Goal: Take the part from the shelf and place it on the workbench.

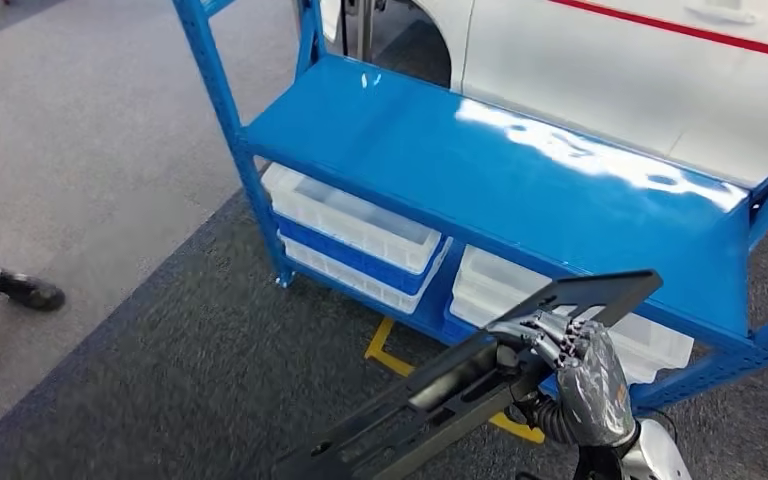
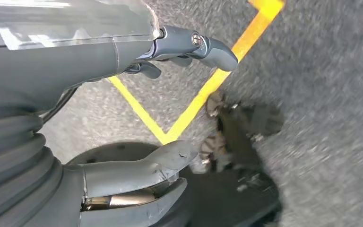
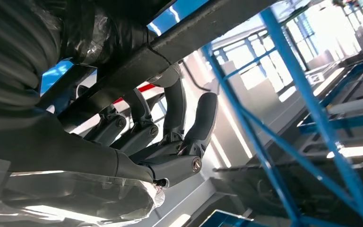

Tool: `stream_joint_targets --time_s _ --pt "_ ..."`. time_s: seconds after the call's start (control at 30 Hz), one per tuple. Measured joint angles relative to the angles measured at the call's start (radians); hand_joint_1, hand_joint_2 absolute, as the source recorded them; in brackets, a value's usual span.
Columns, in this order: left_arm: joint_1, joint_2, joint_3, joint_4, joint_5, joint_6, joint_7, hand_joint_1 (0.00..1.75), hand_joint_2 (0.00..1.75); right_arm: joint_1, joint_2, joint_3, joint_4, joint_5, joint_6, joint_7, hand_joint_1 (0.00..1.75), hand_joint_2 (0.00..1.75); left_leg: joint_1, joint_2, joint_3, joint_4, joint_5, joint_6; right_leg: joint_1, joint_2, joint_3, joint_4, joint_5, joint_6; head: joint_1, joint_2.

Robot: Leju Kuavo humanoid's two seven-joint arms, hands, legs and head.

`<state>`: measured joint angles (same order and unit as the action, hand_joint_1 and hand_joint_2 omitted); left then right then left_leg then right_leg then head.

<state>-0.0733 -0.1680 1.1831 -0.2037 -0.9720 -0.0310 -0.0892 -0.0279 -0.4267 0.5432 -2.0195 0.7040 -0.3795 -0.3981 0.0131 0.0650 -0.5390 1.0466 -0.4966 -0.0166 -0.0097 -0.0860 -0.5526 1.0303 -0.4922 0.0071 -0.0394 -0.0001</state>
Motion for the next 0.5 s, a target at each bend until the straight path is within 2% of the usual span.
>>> stream_joint_targets --time_s 0.07,0.13,0.2,0.23,0.27,0.3,0.33,0.37,0.43,0.47,0.5 --pt "0.001 0.001 0.000 0.000 0.000 0.000 0.000 0.00 1.75 -0.001 0.000 0.000 0.000 0.001 0.000 0.000 1.75 1.75 -0.001 -0.020 -0.008 -0.012 -0.002 0.024 -0.001 -0.013 -0.002 0.005 0.000 0.012 0.001 0.000" --pt "0.003 0.002 0.000 0.000 0.000 0.000 0.000 0.00 1.75 0.000 -0.002 0.000 0.000 0.001 0.000 0.001 1.75 1.75 0.001 -0.037 -0.015 -0.017 0.010 0.044 -0.006 0.019 -0.018 0.041 -0.034 0.022 0.002 0.000" --pt "0.004 0.002 0.000 0.000 0.001 0.000 0.000 0.00 1.75 0.003 -0.003 0.000 0.000 0.001 0.000 0.001 1.75 1.75 -0.001 -0.055 -0.024 -0.018 0.020 0.058 -0.008 0.064 -0.062 0.148 -0.104 0.025 0.002 0.000" --pt "0.004 0.002 0.000 0.000 0.001 0.000 0.000 0.00 1.75 0.006 -0.004 0.000 0.000 0.001 -0.001 0.001 1.75 1.75 -0.003 -0.065 -0.029 -0.018 0.023 0.061 -0.007 0.072 -0.088 0.210 -0.133 0.025 0.003 0.000" --pt "0.004 0.002 0.001 0.000 0.001 0.000 0.000 0.00 1.75 0.008 -0.004 0.000 0.000 0.001 -0.001 0.001 1.75 1.75 -0.007 -0.076 -0.033 -0.017 0.026 0.064 -0.006 0.076 -0.107 0.255 -0.148 0.023 0.003 0.000" --pt "0.005 0.002 0.001 0.000 0.002 0.000 0.000 0.00 1.75 0.010 -0.004 0.000 0.000 0.001 -0.001 0.001 1.75 1.75 -0.010 -0.088 -0.036 -0.017 0.029 0.065 -0.005 0.077 -0.110 0.268 -0.142 0.020 0.003 0.000" --pt "0.006 0.002 0.001 0.000 0.002 0.000 0.000 0.00 1.75 0.011 -0.004 0.000 0.000 0.002 -0.001 0.001 1.75 1.75 -0.013 -0.101 -0.037 -0.017 0.031 0.065 -0.003 0.081 -0.097 0.244 -0.117 0.014 0.003 0.000" --pt "0.006 0.002 0.001 0.000 0.002 0.000 0.000 0.00 1.75 0.011 -0.004 0.000 0.000 0.002 -0.002 0.001 1.75 1.75 -0.016 -0.114 -0.036 -0.017 0.033 0.065 0.000 0.092 -0.069 0.189 -0.080 0.005 0.003 0.000" --pt "0.005 0.000 0.001 0.000 0.002 -0.001 0.000 0.00 1.75 0.013 -0.005 0.000 0.000 0.004 -0.003 0.002 1.75 1.75 -0.017 -0.137 -0.038 -0.016 0.037 0.062 0.004 0.142 -0.013 0.069 -0.021 -0.018 0.001 0.000" --pt "0.005 0.000 0.001 0.000 0.002 -0.001 0.000 0.00 1.75 0.015 -0.006 0.000 -0.001 0.004 -0.004 0.003 1.75 1.75 -0.015 -0.148 -0.042 -0.015 0.040 0.058 0.007 0.163 0.002 0.033 -0.007 -0.025 0.001 0.000" --pt "0.005 -0.001 0.001 0.000 0.002 -0.002 -0.001 0.00 1.75 0.017 -0.007 0.000 -0.002 0.005 -0.005 0.003 1.75 1.75 -0.012 -0.160 -0.048 -0.015 0.044 0.053 0.009 0.173 0.007 0.017 -0.004 -0.030 0.001 0.000"
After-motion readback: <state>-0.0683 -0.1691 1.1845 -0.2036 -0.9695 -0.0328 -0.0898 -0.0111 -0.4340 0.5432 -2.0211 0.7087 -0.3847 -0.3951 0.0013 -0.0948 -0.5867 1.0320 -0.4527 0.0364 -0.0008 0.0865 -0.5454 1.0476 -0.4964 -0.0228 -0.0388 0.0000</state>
